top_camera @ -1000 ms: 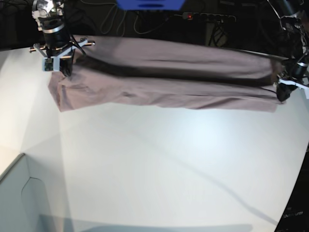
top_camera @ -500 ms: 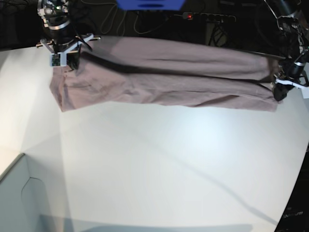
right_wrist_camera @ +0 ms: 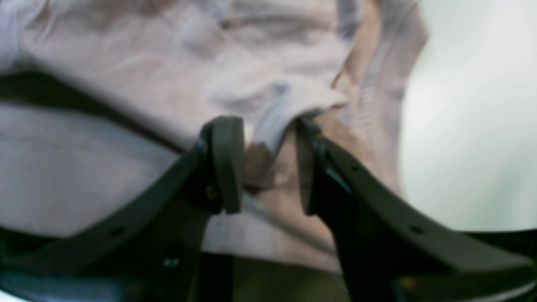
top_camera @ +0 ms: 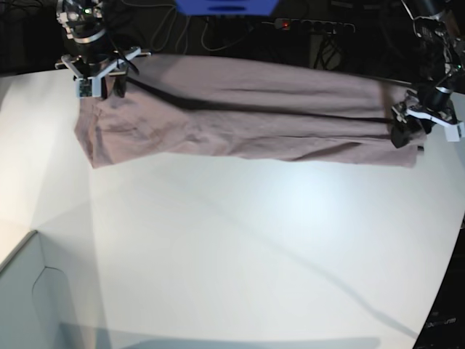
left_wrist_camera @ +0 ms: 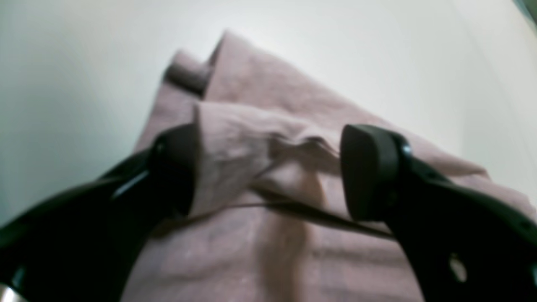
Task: Layout the t-shirt on the table in an organized manner, then fold the t-shirt properly
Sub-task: 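Lay the folded strip down, holding its ends with both grippers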
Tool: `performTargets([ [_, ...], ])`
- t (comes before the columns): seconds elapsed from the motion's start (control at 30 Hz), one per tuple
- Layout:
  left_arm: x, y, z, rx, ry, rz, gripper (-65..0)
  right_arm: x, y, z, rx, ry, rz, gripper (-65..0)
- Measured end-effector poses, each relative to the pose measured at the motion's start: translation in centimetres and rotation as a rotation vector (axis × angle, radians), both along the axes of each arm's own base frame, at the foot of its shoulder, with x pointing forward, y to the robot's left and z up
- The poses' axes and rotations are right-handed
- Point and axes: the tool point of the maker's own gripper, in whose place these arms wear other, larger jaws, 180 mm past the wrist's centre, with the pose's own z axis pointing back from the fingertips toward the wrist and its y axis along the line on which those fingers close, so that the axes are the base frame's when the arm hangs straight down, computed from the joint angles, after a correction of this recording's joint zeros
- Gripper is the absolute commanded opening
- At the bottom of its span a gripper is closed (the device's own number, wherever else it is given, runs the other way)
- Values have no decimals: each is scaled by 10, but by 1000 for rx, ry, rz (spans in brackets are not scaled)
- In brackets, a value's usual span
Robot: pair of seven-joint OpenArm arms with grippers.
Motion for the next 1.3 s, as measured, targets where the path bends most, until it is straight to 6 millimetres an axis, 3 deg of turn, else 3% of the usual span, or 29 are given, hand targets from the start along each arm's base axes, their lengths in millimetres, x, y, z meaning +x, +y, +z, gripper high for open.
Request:
performTargets([
  [0.1,-4,18,7,9,-18,57,-137,4,-21,21,-50,-51,-38,-406],
  [0.2,-6,35,15,20,-47,106,-137,9,-24,36,-60,-90,-52,-406],
  [0.47,-6,33,13,21,-39,102,-137,34,-24,48,-61,-126,-55,-405],
  [0.7,-6,32,12,17,-35,101,-137,18,-9,28,-36,-9,-23,-401],
  [0.93,1,32,16,18,-51,101,-137,4,-3,19,-14,26,-34,-356],
  [1.1,1,32,16,18,-52,101,-137,-8,-1,-5,9,91,-44,-356],
  [1.3,3,32,17,18,-57,101,-137,-2,-5,-12,11,89,-52,-356],
])
